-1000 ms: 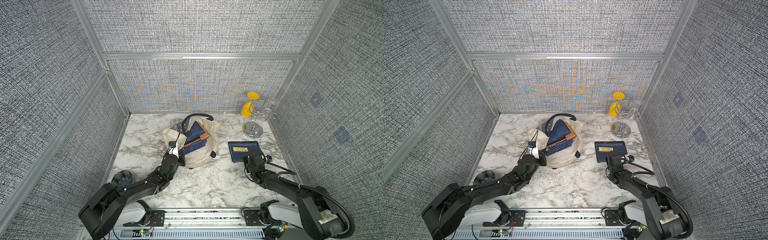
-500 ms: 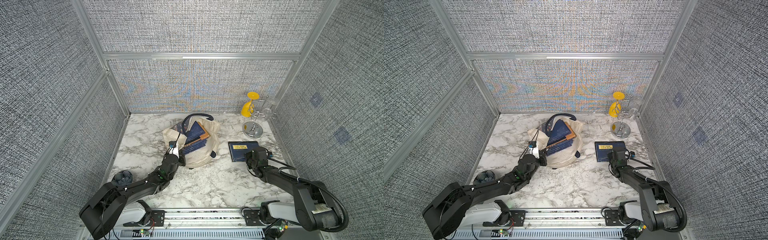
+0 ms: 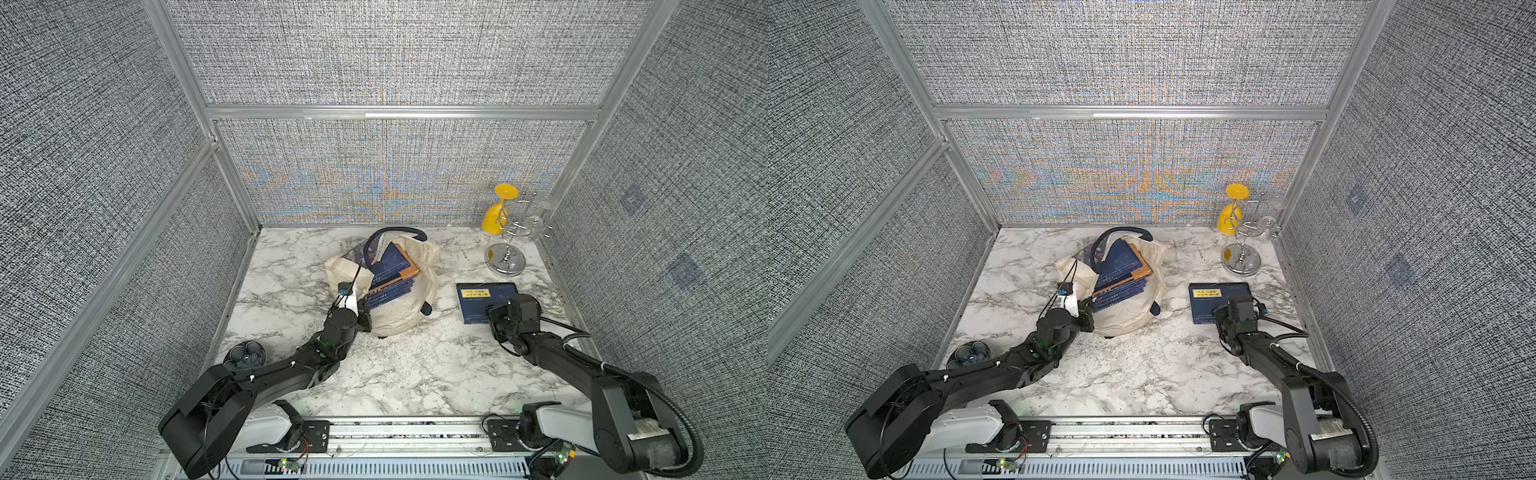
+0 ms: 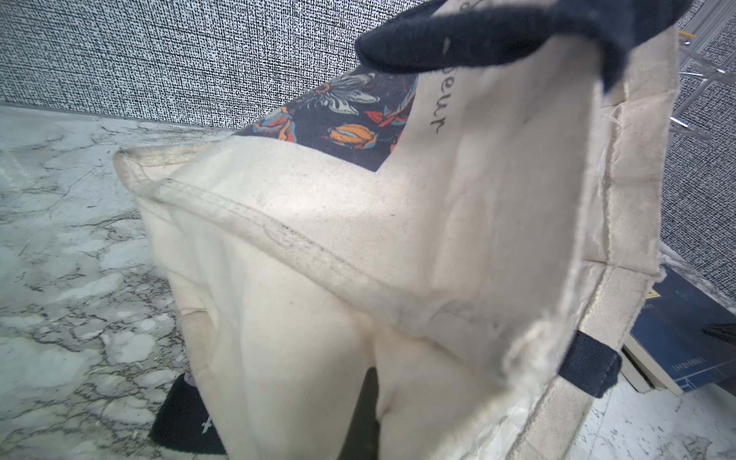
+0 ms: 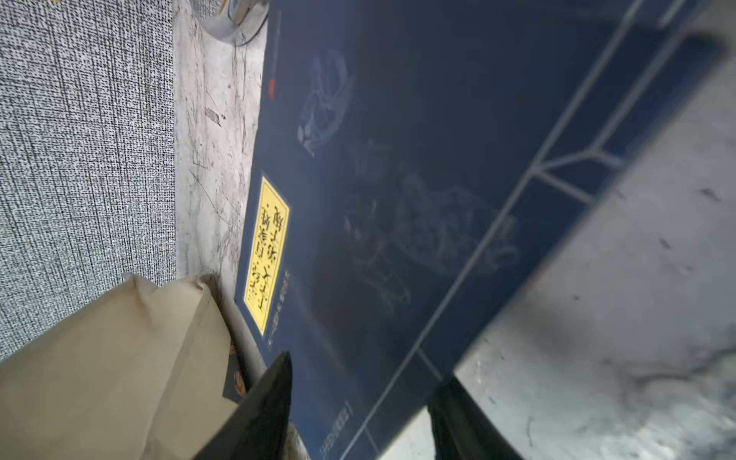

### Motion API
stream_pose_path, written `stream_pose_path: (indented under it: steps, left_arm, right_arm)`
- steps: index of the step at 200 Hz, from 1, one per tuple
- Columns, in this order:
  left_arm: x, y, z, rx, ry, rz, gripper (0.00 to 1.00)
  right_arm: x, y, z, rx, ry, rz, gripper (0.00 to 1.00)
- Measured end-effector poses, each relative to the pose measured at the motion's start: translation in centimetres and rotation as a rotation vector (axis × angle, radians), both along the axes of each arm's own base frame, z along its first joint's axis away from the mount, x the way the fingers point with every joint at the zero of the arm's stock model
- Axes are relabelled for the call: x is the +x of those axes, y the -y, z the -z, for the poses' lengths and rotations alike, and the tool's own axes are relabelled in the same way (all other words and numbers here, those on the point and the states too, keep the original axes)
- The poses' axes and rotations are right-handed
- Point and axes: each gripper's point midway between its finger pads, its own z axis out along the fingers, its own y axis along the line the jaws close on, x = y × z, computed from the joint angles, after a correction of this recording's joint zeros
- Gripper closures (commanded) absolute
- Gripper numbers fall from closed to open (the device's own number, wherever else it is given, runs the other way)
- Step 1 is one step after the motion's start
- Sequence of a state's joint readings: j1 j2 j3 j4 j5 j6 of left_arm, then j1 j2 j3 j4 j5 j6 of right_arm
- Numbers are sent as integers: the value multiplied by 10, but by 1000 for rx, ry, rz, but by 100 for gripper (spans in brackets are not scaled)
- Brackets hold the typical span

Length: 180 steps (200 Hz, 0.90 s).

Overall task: Take out the books from the canvas bag
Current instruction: Place the book on the book.

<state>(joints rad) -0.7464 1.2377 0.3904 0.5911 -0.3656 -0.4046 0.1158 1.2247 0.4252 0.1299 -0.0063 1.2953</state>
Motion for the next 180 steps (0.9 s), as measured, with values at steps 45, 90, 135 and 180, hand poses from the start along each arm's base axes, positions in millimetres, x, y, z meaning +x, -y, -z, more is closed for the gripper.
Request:
stream_pose_path:
  steps: [45, 90, 135, 180]
  left_arm:
    - [0, 0, 1, 1, -2, 1, 100]
    - [0, 0, 1, 2, -3, 2, 100]
    - [0, 0, 0, 4, 0, 3, 100]
    - [0, 0, 0, 4, 0, 4, 100]
  right_arm:
    - [-7, 1, 1, -11, -22, -10, 37]
    - [-4, -1, -8, -21, -9, -33, 35]
    - [-7, -17, -38, -61, 70, -104, 32]
    - [-6, -66, -80, -122, 189, -254, 31]
